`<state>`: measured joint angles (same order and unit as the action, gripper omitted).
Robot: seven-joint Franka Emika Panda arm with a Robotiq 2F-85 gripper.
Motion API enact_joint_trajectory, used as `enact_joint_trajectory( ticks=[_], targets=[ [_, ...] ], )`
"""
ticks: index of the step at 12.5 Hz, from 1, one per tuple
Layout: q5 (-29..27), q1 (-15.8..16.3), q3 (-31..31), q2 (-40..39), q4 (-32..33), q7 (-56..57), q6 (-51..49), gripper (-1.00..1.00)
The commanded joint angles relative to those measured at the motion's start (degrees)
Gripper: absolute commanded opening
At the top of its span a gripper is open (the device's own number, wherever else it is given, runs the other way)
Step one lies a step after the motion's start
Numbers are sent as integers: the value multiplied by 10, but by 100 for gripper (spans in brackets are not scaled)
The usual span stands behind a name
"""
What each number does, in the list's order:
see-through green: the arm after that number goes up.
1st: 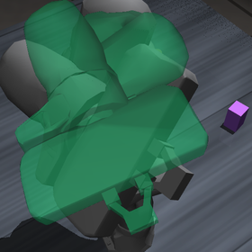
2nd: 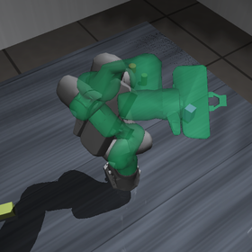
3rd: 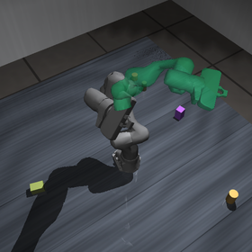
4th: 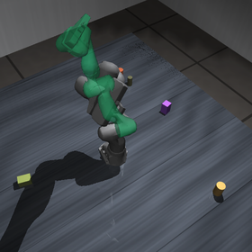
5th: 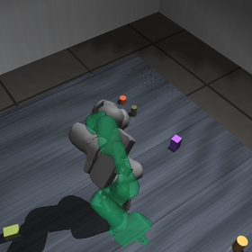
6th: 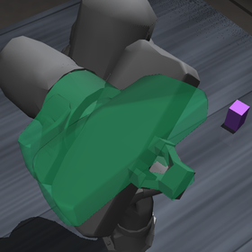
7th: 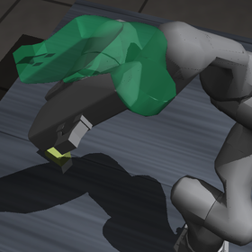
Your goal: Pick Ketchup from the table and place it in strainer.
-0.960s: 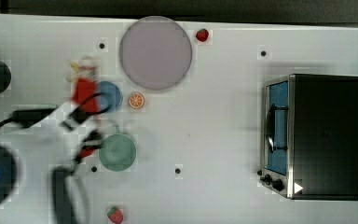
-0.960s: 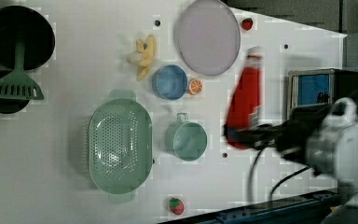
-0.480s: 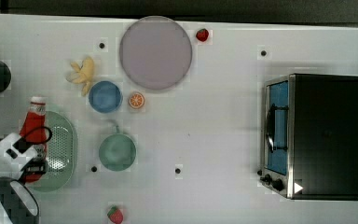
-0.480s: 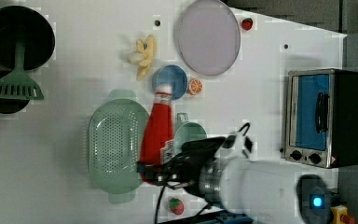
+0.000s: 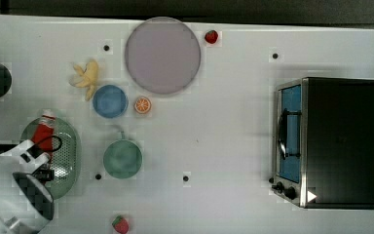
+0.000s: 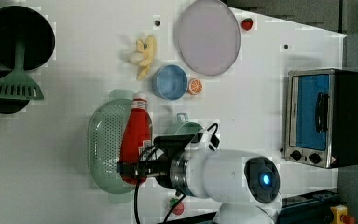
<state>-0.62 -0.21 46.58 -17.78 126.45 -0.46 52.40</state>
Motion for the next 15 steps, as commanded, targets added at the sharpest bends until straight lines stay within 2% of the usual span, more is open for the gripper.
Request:
enact_joint_trajectory(
  ticks=[1, 3, 6, 11, 15],
  targets=[
    [10, -9, -7, -34, 0, -40, 37, 98],
    [10, -8, -7, -43, 0, -41, 52, 100],
    [7, -23, -7, -4, -2, -53, 48, 100],
    [-4, -95, -21, 114, -8, -53, -9, 100],
    [-4, -148, -106, 222, -19, -42, -129, 100]
  ],
)
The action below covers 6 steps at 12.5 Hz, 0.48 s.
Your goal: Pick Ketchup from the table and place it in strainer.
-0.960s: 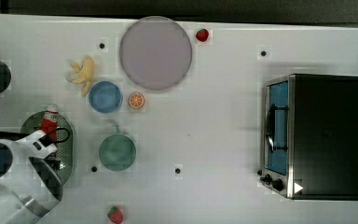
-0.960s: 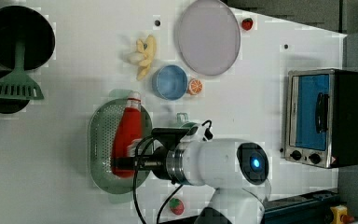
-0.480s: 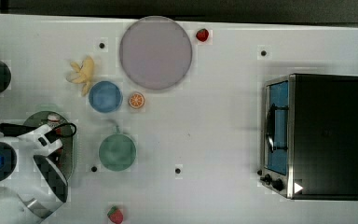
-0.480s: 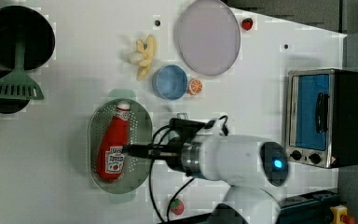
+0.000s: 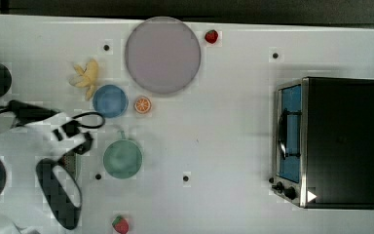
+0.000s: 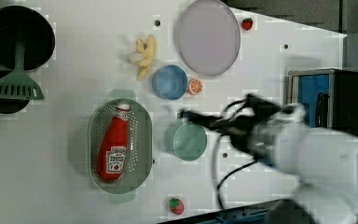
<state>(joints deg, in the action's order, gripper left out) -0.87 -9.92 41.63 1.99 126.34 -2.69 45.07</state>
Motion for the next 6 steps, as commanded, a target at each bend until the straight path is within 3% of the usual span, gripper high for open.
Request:
enact_joint_trajectory(
  ticks=[1, 6],
  targets=[
    [-2, -57, -86, 51, -24, -15, -87, 100],
    [-2, -61, -218, 139, -82, 26, -267, 100]
  ],
)
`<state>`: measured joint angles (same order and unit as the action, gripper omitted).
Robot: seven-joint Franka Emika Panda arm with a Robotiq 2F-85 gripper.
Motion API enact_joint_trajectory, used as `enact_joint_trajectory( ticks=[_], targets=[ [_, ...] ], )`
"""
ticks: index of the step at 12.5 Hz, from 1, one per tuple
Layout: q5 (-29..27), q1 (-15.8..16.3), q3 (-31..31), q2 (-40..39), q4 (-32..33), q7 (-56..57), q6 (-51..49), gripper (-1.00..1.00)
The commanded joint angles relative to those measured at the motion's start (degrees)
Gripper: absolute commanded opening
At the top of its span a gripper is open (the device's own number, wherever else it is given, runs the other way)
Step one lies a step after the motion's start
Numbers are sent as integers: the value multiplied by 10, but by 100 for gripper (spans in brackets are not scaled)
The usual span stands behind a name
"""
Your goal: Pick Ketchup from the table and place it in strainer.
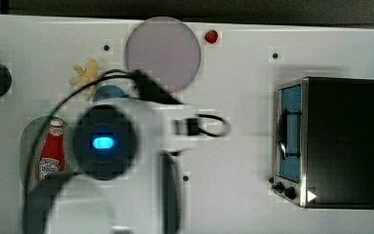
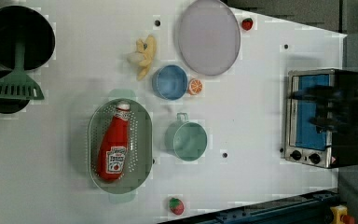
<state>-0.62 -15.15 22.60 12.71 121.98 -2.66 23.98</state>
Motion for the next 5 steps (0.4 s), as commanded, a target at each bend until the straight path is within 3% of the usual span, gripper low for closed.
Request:
enact_joint_trajectory(
  ticks=[1, 5],
  targets=[
    [-5, -8, -45, 38, -54, 47, -84, 100],
    [-38, -9, -98, 44, -77, 72, -158, 100]
  ],
)
